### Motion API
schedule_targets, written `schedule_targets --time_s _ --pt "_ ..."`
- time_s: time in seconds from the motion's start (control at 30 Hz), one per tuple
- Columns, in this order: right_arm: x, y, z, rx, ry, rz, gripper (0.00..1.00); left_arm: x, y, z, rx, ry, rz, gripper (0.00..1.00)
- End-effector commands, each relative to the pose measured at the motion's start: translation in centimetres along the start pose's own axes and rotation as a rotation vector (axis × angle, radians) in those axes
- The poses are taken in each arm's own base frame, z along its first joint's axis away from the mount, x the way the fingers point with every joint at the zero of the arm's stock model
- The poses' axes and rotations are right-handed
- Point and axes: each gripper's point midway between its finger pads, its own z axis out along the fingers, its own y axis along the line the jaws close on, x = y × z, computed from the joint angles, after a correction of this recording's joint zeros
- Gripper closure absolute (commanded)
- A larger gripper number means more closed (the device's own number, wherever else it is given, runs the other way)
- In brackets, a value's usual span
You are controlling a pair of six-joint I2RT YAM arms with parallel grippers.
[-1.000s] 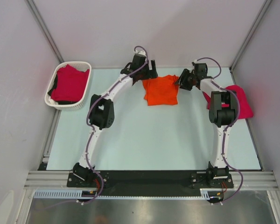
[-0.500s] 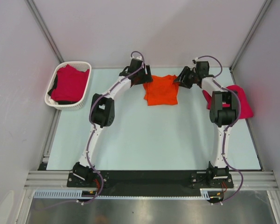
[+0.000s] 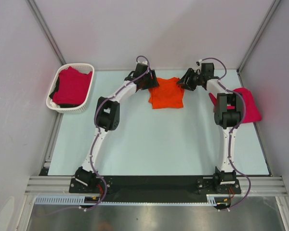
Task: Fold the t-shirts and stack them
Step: Smooth out wrinkles on the folded tshirt
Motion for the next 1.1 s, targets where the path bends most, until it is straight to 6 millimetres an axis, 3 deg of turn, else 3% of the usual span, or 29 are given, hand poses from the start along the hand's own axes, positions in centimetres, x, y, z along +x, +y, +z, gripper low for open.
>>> schedule_targets --time_s 0.0,0.43,0.53,0.8,1.07 --pt "-1.1 3.0 -1.5 -0.068 -0.007 -0.031 0.46 -1.9 -1.4 -0.4 0.056 -0.049 -0.011 0.32" --pt "1.9 6.0 -2.7 -0.094 0.028 -0.091 0.46 -1.4 -0.7 0.1 0.058 -0.037 -0.024 0.34" --pt "1.5 6.6 -2.8 -0.055 -0.007 -0.144 0.46 -1.6 -0.6 0.1 0.056 -0.044 -0.027 0.34" --pt "0.4 2.3 -1.1 0.133 -0.072 -0.193 0.47 -2.0 -0.3 -0.3 0.048 -0.052 -0.028 0.33" --pt "0.0 0.1 -0.7 0.233 -0.095 -0.226 0.47 -2.4 -0.1 -0.6 0.035 -0.063 -0.027 0.31"
